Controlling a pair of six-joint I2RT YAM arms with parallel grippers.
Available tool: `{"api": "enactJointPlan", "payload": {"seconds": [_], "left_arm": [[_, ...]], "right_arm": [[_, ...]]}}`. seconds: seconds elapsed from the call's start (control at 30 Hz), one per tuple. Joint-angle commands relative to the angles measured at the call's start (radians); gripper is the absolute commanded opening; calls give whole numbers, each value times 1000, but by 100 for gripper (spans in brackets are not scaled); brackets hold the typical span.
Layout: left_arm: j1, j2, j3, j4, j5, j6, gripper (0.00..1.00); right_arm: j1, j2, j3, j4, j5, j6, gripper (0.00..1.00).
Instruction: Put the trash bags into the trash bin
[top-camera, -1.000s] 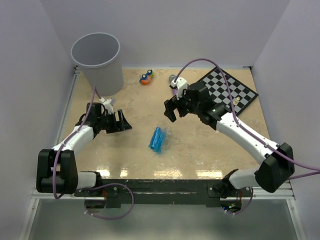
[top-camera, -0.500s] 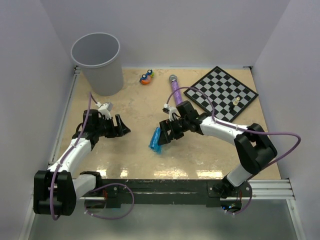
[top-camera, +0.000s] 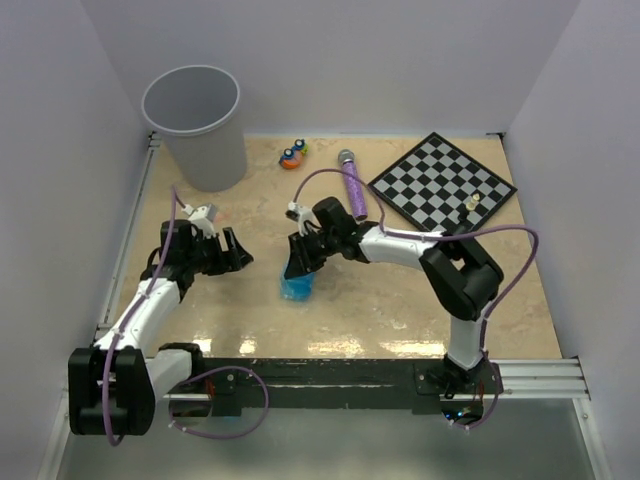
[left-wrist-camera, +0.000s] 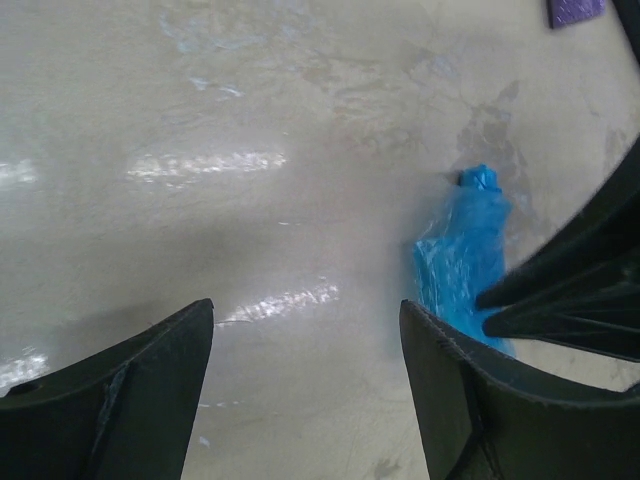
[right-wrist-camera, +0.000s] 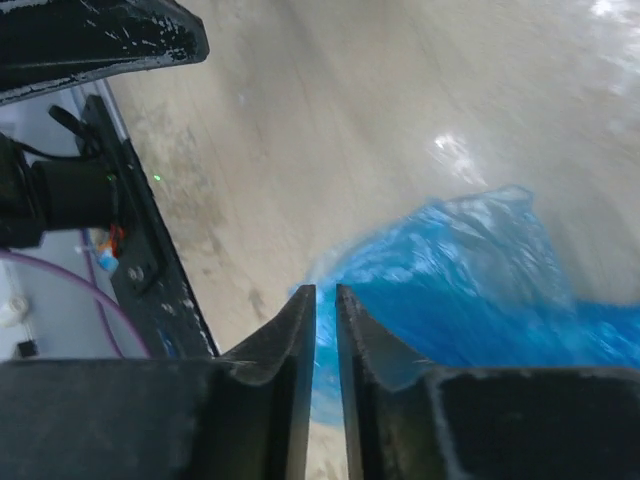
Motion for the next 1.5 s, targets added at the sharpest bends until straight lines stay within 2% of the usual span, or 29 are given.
{"api": "enactJointPlan", "payload": {"seconds": [0.0,0.03,0.23,0.33,0.37,0.4,0.43,0.5,0.6,0.7,0.93,1.17,1.27,1.47], "left_arm": [[77,-53,41,-42,-102,18,79],[95,-68,46,-54,-117,24,79],[132,-104,52,-76,-153,28,80],[132,-95,50,-70,-137,21,80],[132,-90,50,-67,-139,17,80],[132,-89,47,-68,-143,12,81],[132,-84,46,-70,-148,6,81],[132,-78,44,-70,-144,3,81],[132,-70,41,-67,-133,0,81],[131,-55,37,-58,-131,1,81],[132,7,99,-107,-147,21,80],[132,-3,103,-122,-208,27,79],[132,0,104,-119,-213,34,79],[131,7,110,-122,-196,32,79]], "right_arm": [[61,86,136,34,-42,-15,7],[71,109,166,32,-45,-14,0],[83,159,332,-27,-54,-61,0],[84,84,345,-90,60,-153,1],[86,45,335,-113,156,-170,16],[91,-1,322,-144,315,-173,36],[94,-40,299,-179,422,-166,50],[97,-123,262,-242,563,-138,73],[107,-199,207,-314,663,-101,98],[121,-204,167,-324,653,-48,98],[146,-75,176,-340,636,40,98],[161,-35,167,-353,610,60,83],[164,-24,151,-350,608,66,72],[169,-16,189,-325,613,64,29]]}}
